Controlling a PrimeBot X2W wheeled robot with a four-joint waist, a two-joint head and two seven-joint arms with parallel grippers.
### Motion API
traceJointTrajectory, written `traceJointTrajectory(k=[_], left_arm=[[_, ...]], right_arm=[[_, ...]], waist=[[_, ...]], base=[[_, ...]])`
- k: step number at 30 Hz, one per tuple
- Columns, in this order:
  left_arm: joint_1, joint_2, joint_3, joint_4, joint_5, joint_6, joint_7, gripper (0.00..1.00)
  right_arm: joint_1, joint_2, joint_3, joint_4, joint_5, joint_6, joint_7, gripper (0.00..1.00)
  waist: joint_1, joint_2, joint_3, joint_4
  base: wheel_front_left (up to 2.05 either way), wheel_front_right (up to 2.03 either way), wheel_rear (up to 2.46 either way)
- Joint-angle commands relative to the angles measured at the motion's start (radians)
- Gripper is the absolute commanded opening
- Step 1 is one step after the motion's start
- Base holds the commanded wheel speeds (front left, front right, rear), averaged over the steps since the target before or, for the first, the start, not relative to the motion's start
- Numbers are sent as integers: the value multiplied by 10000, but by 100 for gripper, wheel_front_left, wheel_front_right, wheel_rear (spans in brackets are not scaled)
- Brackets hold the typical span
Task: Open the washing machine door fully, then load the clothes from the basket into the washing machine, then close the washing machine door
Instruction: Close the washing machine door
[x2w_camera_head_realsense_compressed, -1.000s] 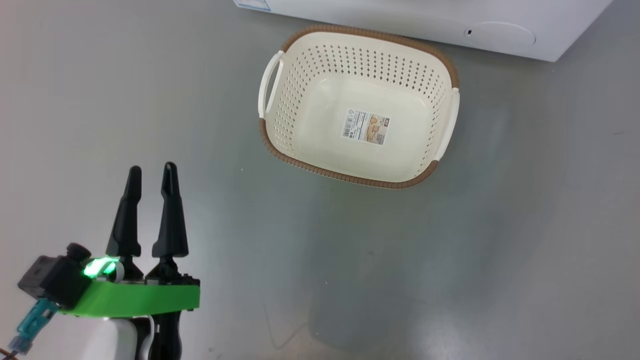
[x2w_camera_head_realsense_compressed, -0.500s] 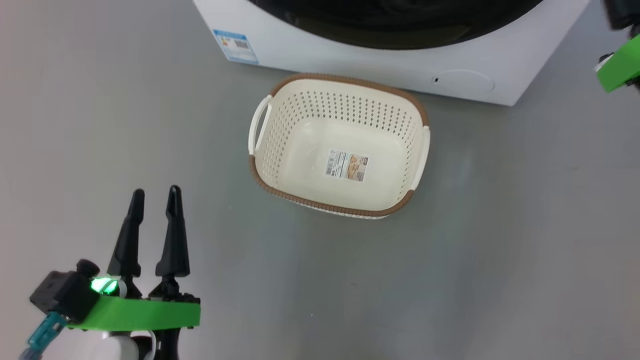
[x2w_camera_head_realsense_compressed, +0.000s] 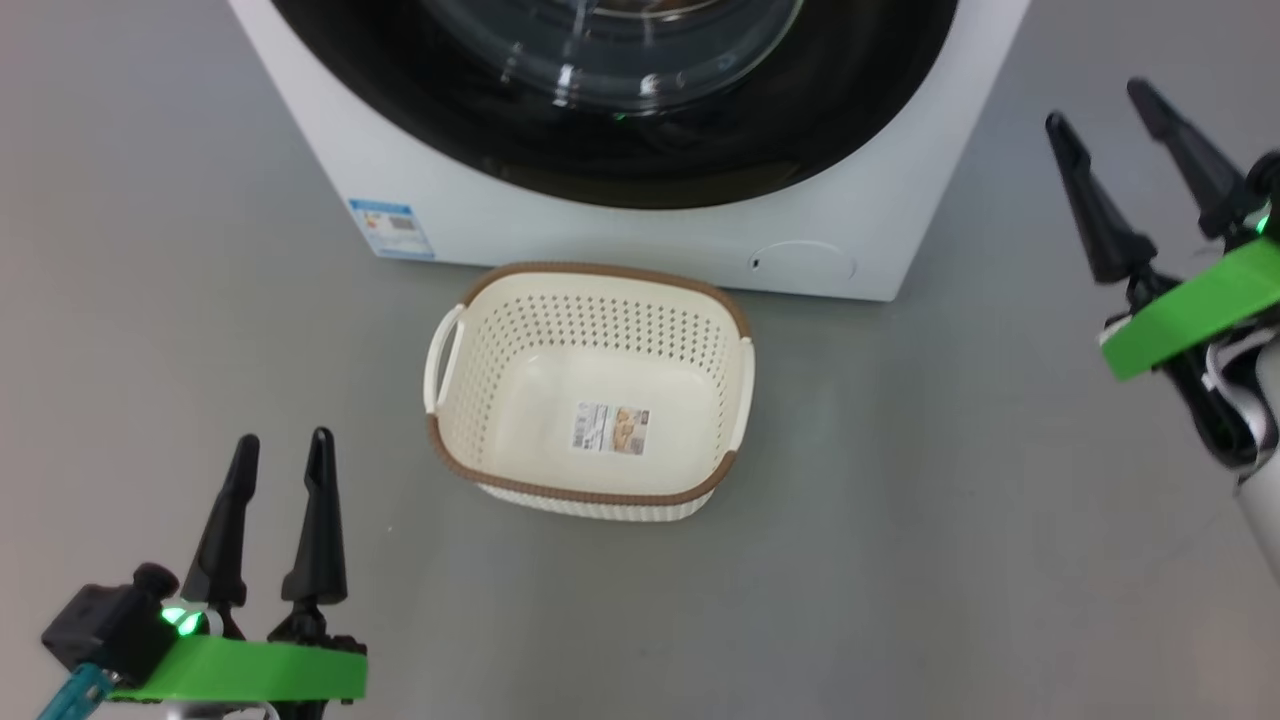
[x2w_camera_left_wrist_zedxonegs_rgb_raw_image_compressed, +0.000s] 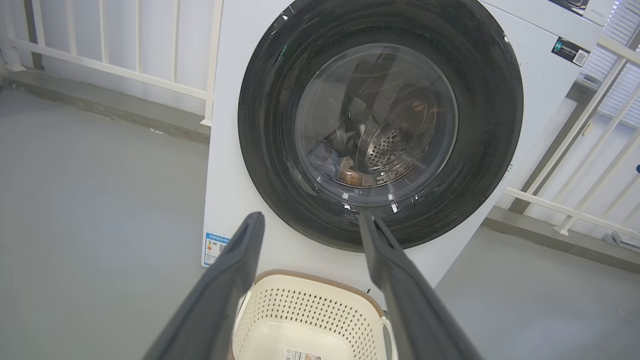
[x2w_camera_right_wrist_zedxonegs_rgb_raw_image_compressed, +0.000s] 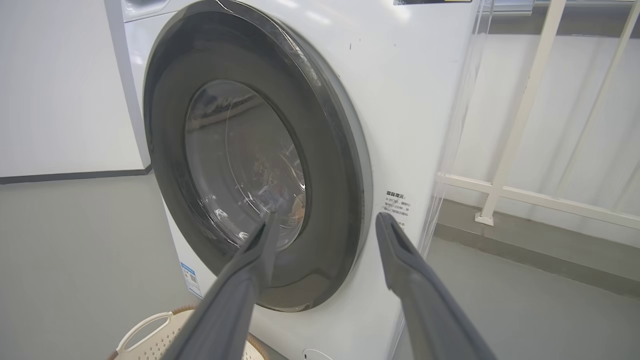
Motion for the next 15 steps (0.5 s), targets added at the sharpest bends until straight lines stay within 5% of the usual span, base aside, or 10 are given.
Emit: traceJointTrajectory(k=[1, 15], left_arm=[[26, 248, 372, -180, 96, -31, -80, 100], [522, 447, 607, -58, 244, -31, -80, 100]], right_arm=[[460, -5, -73, -322, -52, -40, -46, 100], [3660, 922, -1807, -1903, -614, -40, -47, 100]], waist=[[0, -1, -671, -635], [0, -1, -1518, -1409]], base=[[0, 0, 0], [0, 0, 0]])
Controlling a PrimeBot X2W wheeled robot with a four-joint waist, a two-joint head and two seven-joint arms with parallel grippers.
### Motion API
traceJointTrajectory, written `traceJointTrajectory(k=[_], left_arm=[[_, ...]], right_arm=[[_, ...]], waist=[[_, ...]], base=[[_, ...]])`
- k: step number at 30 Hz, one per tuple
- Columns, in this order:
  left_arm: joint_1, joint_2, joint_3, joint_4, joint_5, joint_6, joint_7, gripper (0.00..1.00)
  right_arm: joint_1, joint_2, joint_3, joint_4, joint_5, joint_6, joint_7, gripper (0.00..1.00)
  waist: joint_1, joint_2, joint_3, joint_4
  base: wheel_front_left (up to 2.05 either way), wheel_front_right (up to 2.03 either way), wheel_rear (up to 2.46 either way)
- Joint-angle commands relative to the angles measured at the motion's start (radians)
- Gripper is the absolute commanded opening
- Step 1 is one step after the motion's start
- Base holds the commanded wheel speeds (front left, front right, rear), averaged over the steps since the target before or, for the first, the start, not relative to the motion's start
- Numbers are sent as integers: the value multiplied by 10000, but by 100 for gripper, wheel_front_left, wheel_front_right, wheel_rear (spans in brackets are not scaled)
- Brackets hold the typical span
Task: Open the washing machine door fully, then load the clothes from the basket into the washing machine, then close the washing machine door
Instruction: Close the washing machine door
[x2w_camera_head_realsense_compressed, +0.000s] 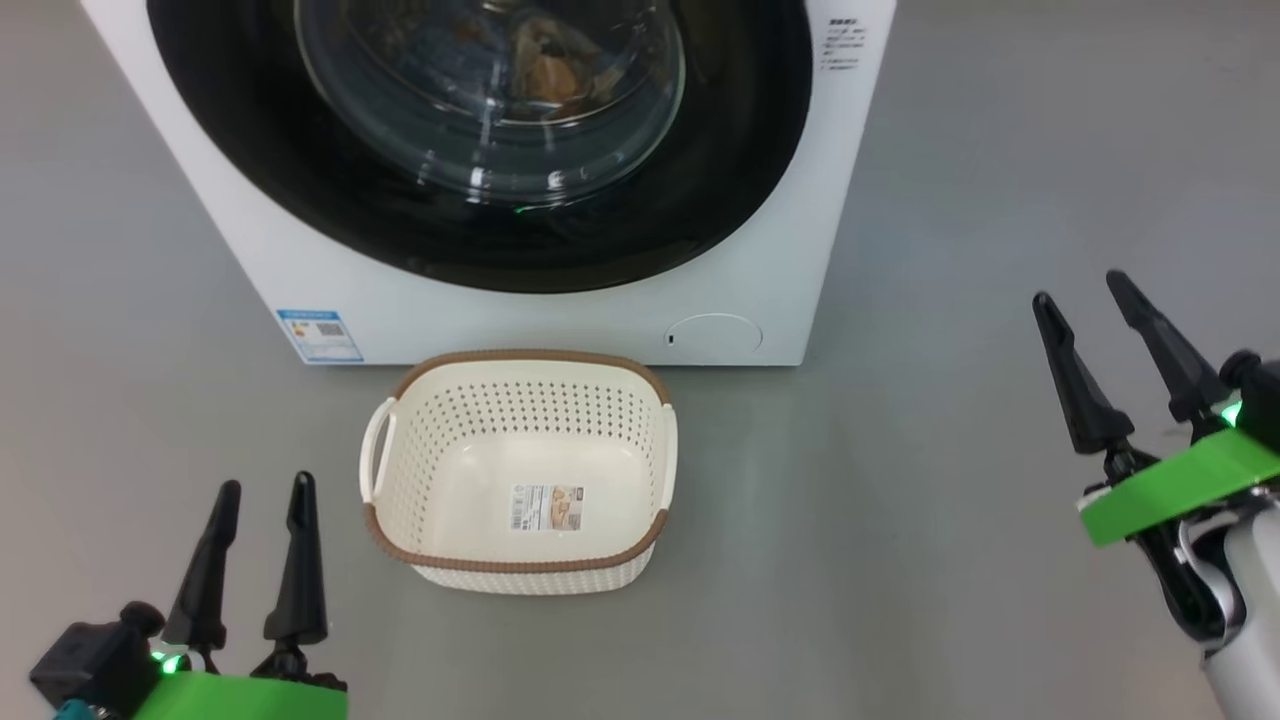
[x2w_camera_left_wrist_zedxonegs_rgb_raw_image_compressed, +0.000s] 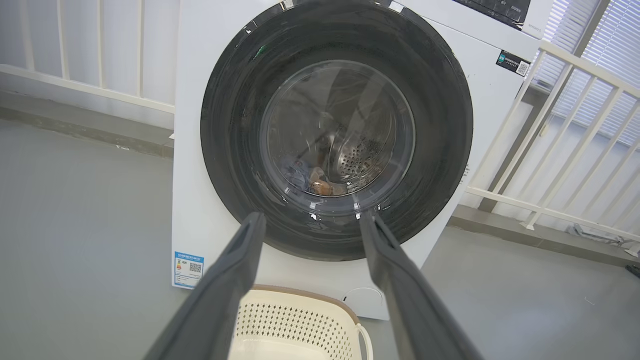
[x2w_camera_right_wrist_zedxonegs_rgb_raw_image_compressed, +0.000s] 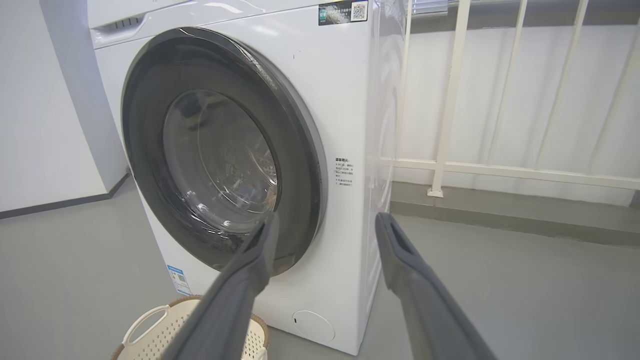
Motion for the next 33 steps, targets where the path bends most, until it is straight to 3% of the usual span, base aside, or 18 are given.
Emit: traceJointTrajectory(k=[1, 17, 33], left_arm=[[-71, 232, 428, -223, 124, -31, -80, 100], [705, 67, 786, -556, 270, -31, -80, 100], [753, 139, 677, -625, 355, -31, -80, 100]], right_arm=[[290, -37, -60, -377, -188, -27, -47, 100], [3086, 1303, -1184, -1231, -711, -27, -47, 100], [3204, 1410, -1215, -1206, -857, -27, -47, 100]], waist=[[0, -1, -223, -248], [0, -1, -668, -825], [0, -1, -634, -916]], base=[[0, 0, 0], [0, 0, 0], [0, 0, 0]])
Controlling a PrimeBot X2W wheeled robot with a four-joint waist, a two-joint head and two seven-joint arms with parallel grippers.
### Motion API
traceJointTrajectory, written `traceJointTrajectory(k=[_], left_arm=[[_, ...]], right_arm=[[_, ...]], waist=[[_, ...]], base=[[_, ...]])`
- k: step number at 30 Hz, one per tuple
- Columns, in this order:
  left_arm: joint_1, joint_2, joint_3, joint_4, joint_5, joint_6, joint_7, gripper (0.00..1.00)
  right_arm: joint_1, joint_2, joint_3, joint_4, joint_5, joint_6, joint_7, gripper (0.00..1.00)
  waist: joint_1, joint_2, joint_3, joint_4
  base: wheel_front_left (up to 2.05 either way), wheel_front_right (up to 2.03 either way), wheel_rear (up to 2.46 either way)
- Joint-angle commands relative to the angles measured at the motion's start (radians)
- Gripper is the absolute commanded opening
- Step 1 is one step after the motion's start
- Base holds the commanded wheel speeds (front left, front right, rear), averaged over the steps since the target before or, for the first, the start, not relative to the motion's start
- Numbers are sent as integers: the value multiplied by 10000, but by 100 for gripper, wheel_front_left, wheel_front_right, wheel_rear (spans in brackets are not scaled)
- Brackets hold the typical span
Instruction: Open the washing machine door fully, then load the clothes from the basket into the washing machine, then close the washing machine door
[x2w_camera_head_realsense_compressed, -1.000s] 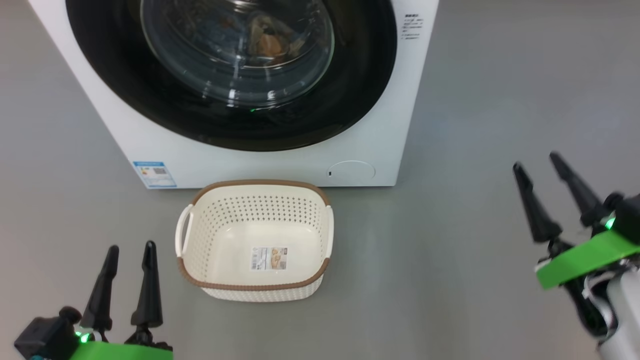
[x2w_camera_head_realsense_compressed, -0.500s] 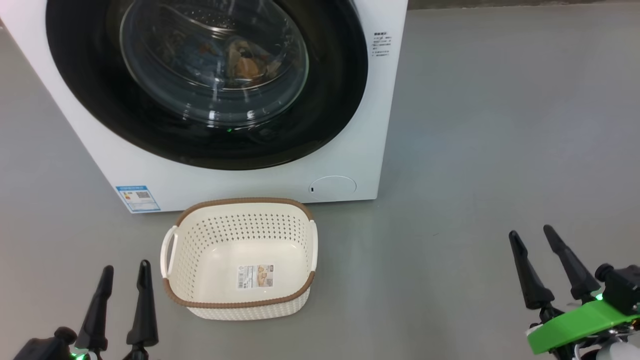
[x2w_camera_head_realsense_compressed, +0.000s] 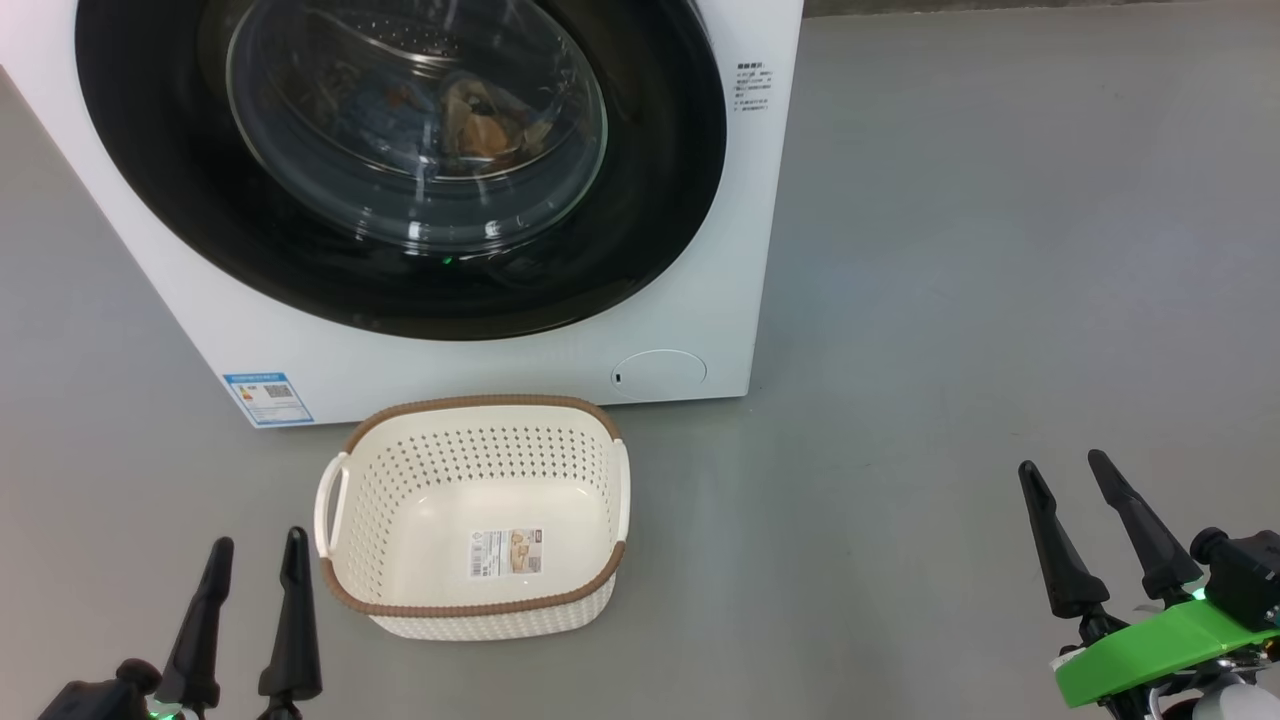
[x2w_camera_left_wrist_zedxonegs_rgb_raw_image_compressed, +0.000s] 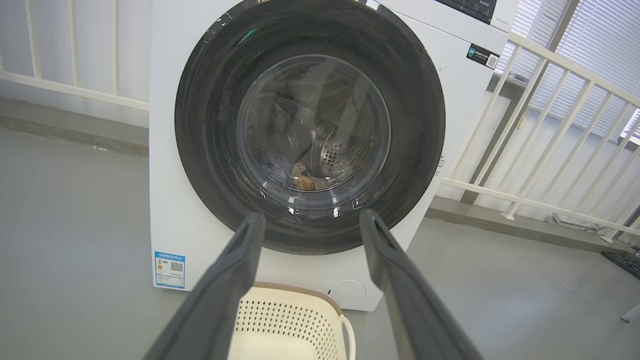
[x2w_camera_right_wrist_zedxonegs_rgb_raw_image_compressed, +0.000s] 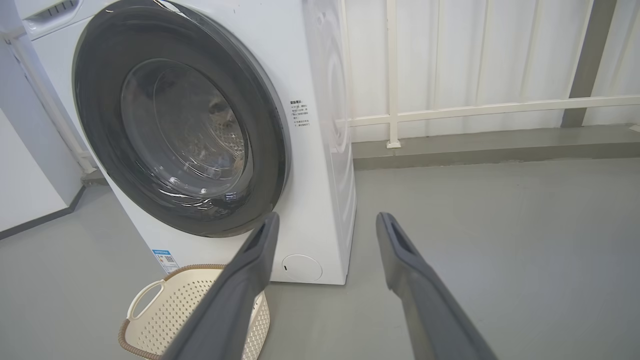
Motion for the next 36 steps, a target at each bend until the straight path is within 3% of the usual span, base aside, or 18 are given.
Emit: traceJointTrajectory(k=[1, 28, 29, 36], left_arm=[[-240, 227, 279, -272, 127, -31, -80, 100], [-357, 259, 232, -254, 320, -31, -80, 100], [-19, 95, -115, 0, 307, 0, 2, 0], [68, -189, -218, 565, 66, 4, 122, 0]], right_arm=[[-53, -180, 210, -193, -56, -25, -49, 100], [-140, -145, 387, -98, -145, -25, -49, 100], [-19, 4, 232, 117, -77, 0, 0, 0], [171, 341, 289, 645, 174, 1, 77, 0]], waist=[[0, 0, 9, 13], [0, 0, 183, 60], [0, 0, 184, 60], [2, 0, 179, 65]], base=[[0, 0, 0], [0, 0, 0], [0, 0, 0], [0, 0, 0]])
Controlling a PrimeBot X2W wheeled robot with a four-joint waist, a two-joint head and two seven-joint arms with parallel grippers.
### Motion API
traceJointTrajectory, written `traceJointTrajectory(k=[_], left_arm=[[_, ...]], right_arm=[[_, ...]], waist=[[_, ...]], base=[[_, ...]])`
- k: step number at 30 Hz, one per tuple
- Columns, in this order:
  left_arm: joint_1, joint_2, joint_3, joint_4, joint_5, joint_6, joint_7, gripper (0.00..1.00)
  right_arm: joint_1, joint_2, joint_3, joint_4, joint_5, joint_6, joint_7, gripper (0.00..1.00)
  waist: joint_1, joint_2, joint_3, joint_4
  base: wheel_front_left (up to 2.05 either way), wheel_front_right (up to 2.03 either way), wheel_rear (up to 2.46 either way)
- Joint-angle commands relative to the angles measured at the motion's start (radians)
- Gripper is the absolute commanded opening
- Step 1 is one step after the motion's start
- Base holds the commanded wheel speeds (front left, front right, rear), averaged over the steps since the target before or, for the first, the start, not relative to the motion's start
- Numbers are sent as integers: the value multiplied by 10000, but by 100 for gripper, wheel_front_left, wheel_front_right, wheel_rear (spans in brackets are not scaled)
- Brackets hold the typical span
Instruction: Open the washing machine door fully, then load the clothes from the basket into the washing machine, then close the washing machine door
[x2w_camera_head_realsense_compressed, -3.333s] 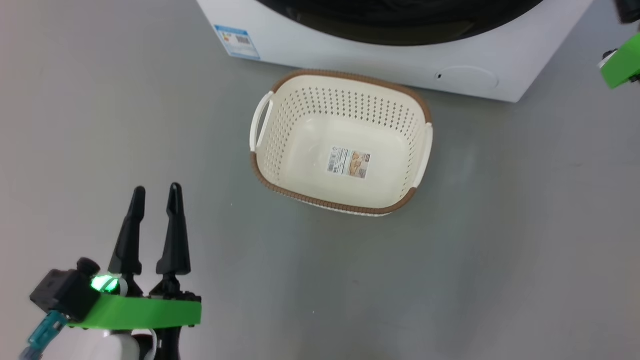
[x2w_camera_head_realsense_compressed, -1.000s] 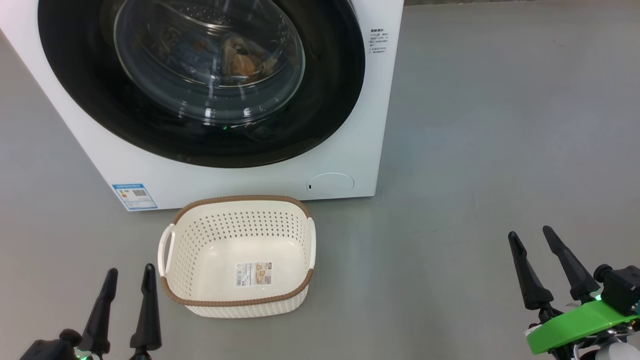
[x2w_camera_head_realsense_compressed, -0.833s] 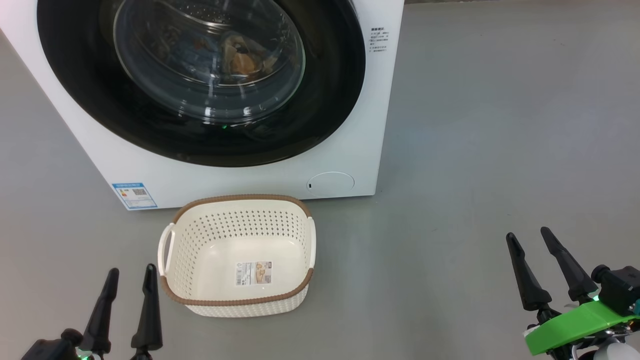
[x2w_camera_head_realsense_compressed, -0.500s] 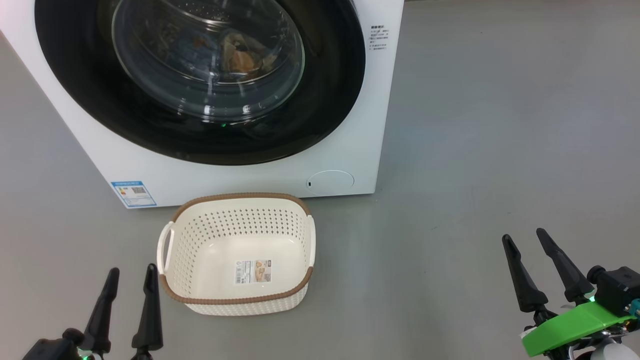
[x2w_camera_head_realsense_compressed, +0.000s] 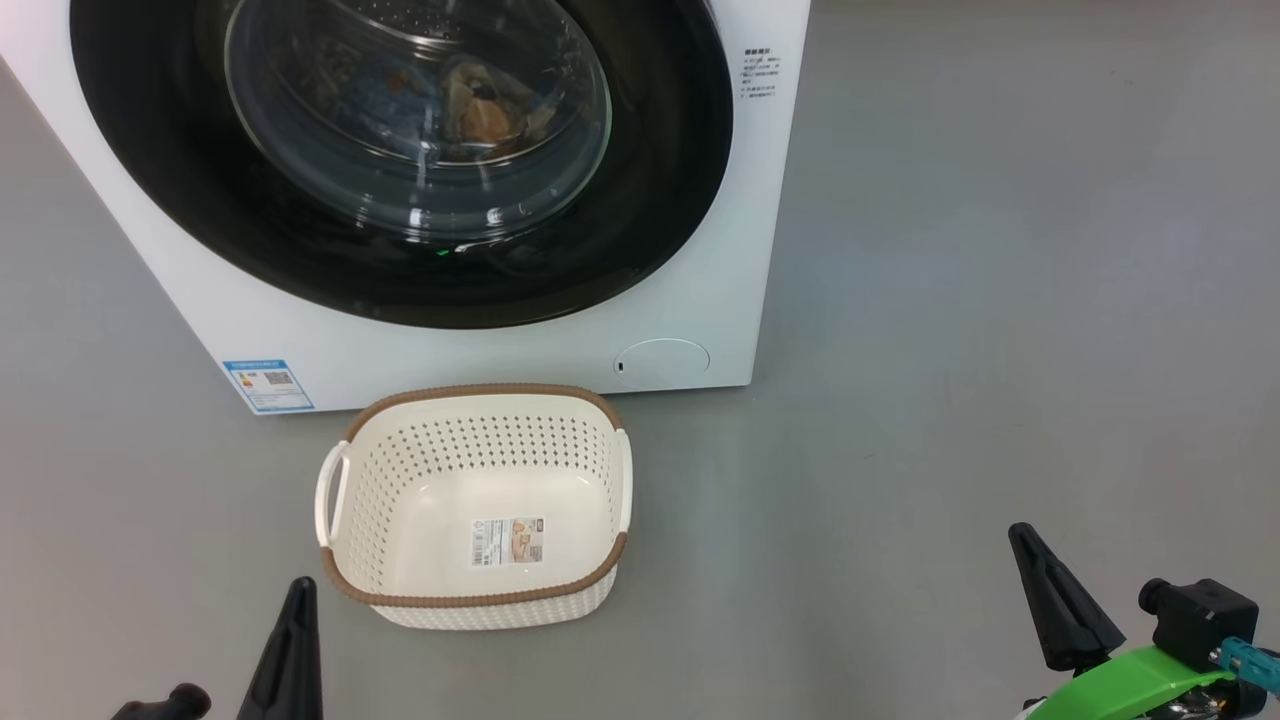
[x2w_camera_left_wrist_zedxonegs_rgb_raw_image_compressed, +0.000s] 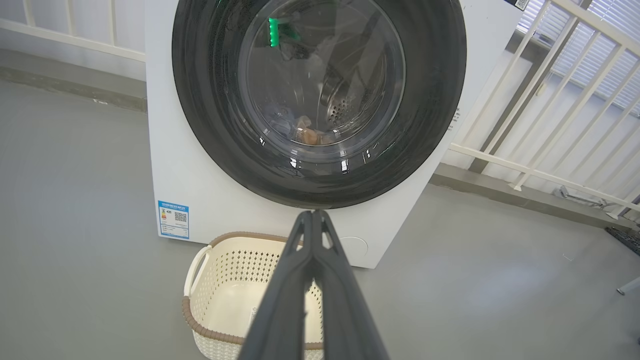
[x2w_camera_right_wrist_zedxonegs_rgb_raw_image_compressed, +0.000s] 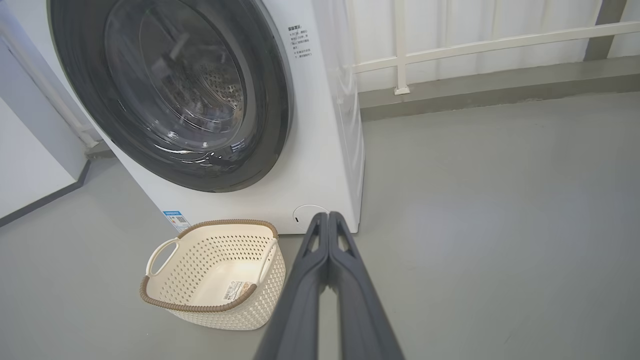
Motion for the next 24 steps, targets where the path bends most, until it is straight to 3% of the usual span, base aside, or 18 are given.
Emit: traceJointTrajectory(k=[1, 5, 9, 24], left_arm=[[-151, 95, 56, -187, -326, 6, 71, 0], [-179, 100, 83, -163, -628, 11, 146, 0], [-232, 105, 119, -115, -1024, 16, 245, 0], [-438, 119, 263, 81, -2500, 6, 621, 0]], right_arm=[[-162, -81, -60, -216, 311, -1, 85, 0], [-165, -41, -100, -220, 607, -1, 167, 0], [-185, 13, -151, -210, 995, -2, 275, 0], [-261, 222, -350, -195, 2439, -5, 681, 0]], waist=[[5, -1, -14, 8], [18, -1, -43, 17], [3, -1, -46, 29], [1, -1, -101, 72]], base=[[0, 0, 0], [0, 0, 0], [0, 0, 0], [0, 0, 0]])
